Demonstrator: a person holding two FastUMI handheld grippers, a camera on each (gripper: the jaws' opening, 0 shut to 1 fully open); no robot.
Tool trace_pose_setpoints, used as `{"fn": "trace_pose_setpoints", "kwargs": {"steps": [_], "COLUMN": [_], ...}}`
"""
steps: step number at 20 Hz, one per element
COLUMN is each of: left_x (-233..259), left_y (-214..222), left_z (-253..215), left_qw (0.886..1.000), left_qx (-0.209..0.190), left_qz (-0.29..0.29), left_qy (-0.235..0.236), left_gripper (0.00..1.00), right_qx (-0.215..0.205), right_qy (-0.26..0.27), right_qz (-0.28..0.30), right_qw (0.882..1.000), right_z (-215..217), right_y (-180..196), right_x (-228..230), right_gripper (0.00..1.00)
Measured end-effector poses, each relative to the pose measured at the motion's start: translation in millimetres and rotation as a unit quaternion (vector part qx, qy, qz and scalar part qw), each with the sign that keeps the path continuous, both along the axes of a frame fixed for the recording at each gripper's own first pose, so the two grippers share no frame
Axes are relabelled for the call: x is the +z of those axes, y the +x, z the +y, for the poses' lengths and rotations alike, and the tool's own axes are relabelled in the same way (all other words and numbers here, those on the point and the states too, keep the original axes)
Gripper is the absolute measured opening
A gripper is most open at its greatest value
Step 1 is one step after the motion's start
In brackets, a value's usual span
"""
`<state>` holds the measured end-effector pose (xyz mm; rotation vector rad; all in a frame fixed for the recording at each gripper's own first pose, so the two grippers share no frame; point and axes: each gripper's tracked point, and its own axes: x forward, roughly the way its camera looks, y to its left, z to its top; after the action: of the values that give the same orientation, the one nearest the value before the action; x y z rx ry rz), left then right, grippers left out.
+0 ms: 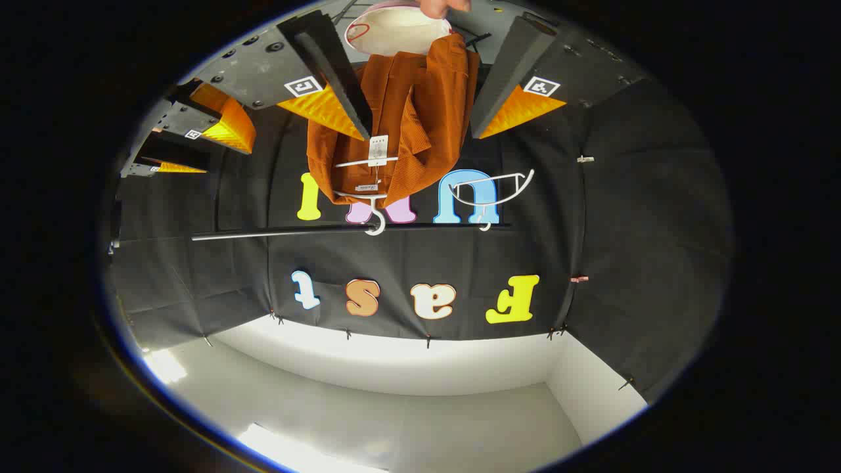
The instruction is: Grasp the clothes on the hanger with both hands and then place them into the laundry hamper below.
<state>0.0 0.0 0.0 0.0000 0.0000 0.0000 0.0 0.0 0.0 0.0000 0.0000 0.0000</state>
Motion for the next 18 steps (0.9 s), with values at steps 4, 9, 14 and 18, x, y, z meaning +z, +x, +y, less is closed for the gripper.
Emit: {"fn": "trace_pose_setpoints", "kwargs": {"steps": [4,9,14,18], "left_x": [2.3,0.8,-0.1,3.7], "left_y": [4.5,3.9,2.8,1.2], "left_z": [2.7,4.2,6.3,7.0], "left_qw": [1.000,1.000,1.000,1.000], "left_qx": [0.008,0.014,0.019,0.021], "left_qz": [-0.001,0.000,-0.001,-0.006], "left_qy": [0.015,0.015,0.015,0.012], "left_gripper": [0.95,0.95,0.95,0.92], "right_qx": [0.006,0.007,0.007,0.008], "right_qy": [0.005,0.003,0.001,0.004], "right_qz": [-0.004,-0.007,-0.005,-0.009], "right_qw": [1.000,1.000,1.000,1.000], "right_z": [0.4,-3.9,-3.5,-1.5], "right_y": [1.9,5.8,7.1,4.9], "right_x": [5.8,7.7,7.3,10.4], "right_gripper": [0.97,0.97,0.97,0.97]}}
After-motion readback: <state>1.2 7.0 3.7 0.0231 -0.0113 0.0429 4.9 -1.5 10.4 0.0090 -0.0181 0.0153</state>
